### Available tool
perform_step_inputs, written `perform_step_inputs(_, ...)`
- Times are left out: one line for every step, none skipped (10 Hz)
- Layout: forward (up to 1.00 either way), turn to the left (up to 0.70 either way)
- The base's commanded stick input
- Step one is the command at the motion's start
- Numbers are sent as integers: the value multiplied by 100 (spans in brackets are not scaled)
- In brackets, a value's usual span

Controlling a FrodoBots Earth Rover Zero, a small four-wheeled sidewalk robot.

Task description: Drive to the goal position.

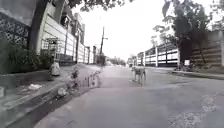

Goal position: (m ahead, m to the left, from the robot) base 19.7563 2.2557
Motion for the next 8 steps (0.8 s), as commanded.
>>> perform_step_inputs(100,0)
perform_step_inputs(100,0)
perform_step_inputs(100,0)
perform_step_inputs(100,0)
perform_step_inputs(100,0)
perform_step_inputs(100,0)
perform_step_inputs(100,0)
perform_step_inputs(100,0)
